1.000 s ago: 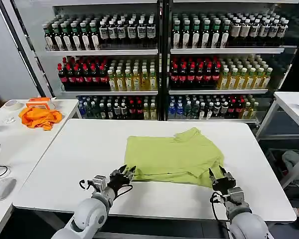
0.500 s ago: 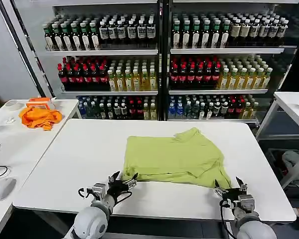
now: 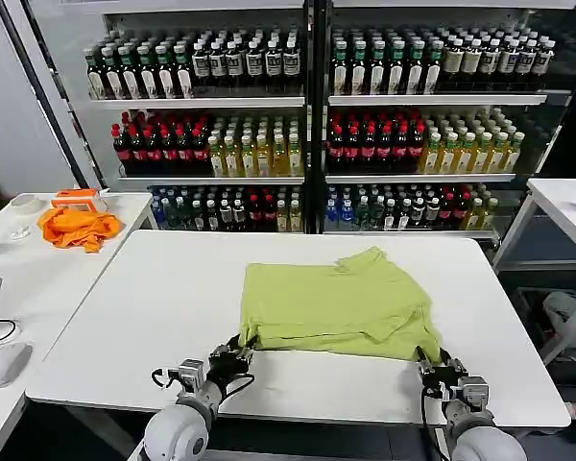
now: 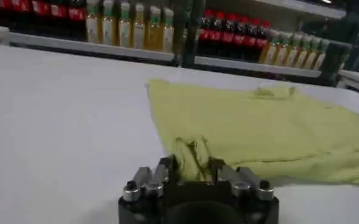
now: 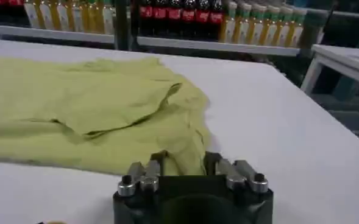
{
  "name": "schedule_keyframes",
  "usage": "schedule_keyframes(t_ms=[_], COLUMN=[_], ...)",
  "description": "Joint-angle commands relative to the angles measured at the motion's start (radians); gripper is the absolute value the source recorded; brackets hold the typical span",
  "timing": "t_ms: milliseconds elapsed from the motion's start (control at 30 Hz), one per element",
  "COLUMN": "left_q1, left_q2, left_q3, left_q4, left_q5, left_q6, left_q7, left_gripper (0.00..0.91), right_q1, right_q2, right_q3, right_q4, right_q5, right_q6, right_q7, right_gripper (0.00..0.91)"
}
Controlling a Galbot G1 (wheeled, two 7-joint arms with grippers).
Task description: Fold and organize the clothes.
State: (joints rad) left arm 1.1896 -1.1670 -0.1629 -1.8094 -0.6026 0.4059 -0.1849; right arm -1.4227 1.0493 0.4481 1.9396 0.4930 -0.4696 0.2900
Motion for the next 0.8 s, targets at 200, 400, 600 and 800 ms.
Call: schedule_keyframes(t_ms=[200,400,600,800], left_q1=[0.016,0.077,0.223,0.388], left_q2=[0.010,0.023,0.048,0.054], left_q3=[-0.037,-0.078,-0.134,-0.184], left_q4=[-0.040,-0.116,-0.231,-0.354], left_q5=[-0.151,-0.183,-0.182,-0.159], left_q6=[0.021,0.035,0.037,0.033], left_q7=[0.025,0.026,0.025,0.038], left_gripper=[0.020,0.020,0.020,0.020], right_q1=[-0.034,-0.099,-0.224,-0.368], right_q2=[-0.013,-0.038,-0.064,-0.073], right_q3=[0.009,0.044,0.112,0.159], right_q4=[0.058,0.145,0.255,0.339], right_q5=[0.016,0.018,0.021,0.011], right_q6=[-0.016,-0.032,-0.057,-0.071], right_q7=[-0.002,-0.008,-0.024,-0.039], right_gripper=[0.000,0.000,0.000,0.000])
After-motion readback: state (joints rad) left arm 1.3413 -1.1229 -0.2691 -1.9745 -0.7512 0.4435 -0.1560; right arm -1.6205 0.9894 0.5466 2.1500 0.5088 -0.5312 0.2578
